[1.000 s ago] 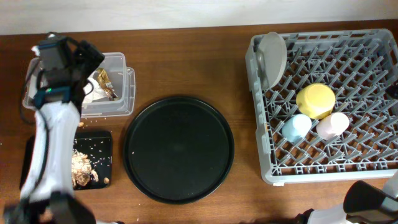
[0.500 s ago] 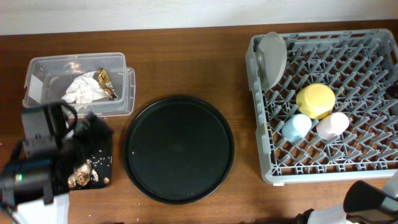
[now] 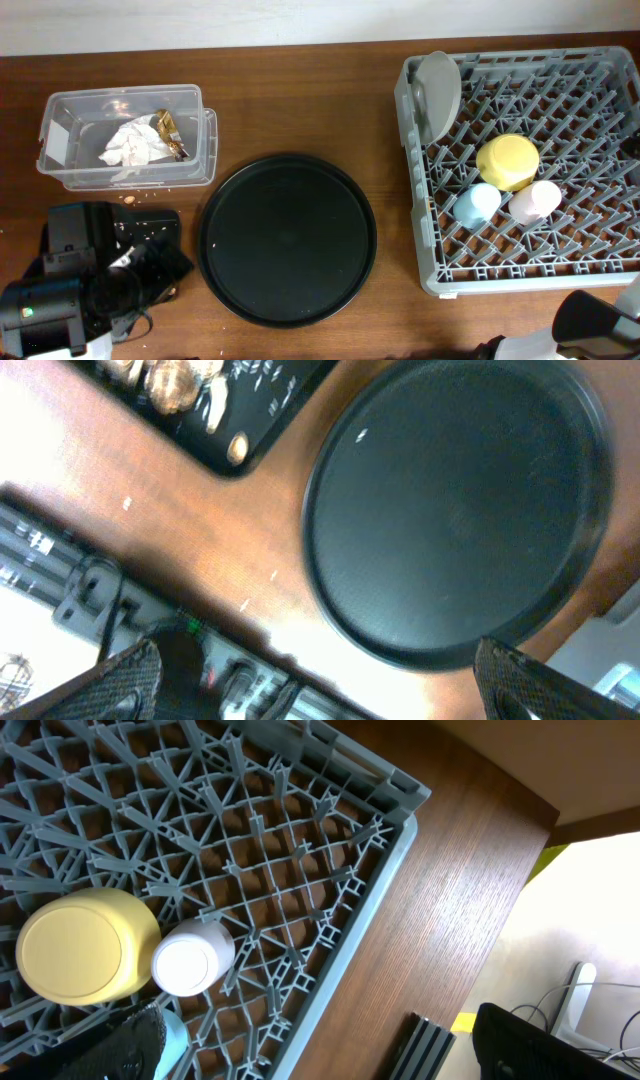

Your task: Sort waste into correct bins and load items into the dishwasher rack

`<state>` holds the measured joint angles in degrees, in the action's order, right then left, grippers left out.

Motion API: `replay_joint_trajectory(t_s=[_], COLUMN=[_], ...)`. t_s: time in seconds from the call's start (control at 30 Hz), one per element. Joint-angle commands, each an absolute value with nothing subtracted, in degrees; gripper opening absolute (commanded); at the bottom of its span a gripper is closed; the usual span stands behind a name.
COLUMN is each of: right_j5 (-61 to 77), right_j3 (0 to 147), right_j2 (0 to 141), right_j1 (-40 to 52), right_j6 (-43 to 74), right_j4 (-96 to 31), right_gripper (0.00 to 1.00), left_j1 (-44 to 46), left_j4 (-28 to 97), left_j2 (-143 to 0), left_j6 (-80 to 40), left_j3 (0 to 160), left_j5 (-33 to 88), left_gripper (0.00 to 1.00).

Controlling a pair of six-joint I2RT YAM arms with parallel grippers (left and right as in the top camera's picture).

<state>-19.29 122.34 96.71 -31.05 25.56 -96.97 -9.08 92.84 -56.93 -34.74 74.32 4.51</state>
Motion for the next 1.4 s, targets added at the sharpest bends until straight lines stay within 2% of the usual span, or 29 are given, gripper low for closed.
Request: replay_joint_trajectory(t_s=[0.0,0.07,0.17,0.23,0.33,0.47,0.63,0.83,1.17,1.37], right_j5=[-20.14,-20.14,-20.14,-20.14,-20.14,-20.14,-20.14,-20.14,-20.14,-20.14], right_j3=[122.1,122.08,122.08,122.08,122.08,122.08,122.1,122.08,122.08,122.08], right_j2=[96.86,96.86,96.86,96.86,96.86,96.86,96.86,96.86,96.86,96.86], right_j1=[-31.16,-31.16,-31.16,-31.16,-31.16,-31.16,-31.16,-31.16,-31.16,-31.16], right_j6=[26.22,26.22,26.22,26.22,26.22,26.22,26.22,26.22,26.22,26.22], right_j4=[-97.12,-97.12,-97.12,-97.12,-97.12,-97.12,-97.12,-97.12,-97.12,-97.12], right_gripper=[0.99,0.99,0.99,0.98,0.99,0.99,0.99,0.99,0.99,0.99], left_j1=[-8.95,-8.21,-6.37,-3.88,-1.58,1.63,3.33,3.33,3.31,2.46], left_j4=[93.51,93.32,88.4,79.22,65.49,40.97,19.84,4.25,2.98,-3.9], left_j2=[-56.38,-56.66,-55.37,-51.79,-45.6,-32.8,-19.33,-9.3,-1.76,-0.27], left_j6=[-33.41,-31.51,-21.21,-10.87,-3.09,7.92,8.69,8.71,8.64,-1.85], left_j3=[74.08,74.06,71.57,65.28,54.89,34.2,15.9,6.57,5.15,0.49], left_j5=[4.29,4.08,4.1,4.4,8.54,17.43,16.97,15.62,9.65,4.01], left_gripper=[0.99,0.99,0.99,0.99,0.99,0.99,0.99,0.99,0.99,0.99])
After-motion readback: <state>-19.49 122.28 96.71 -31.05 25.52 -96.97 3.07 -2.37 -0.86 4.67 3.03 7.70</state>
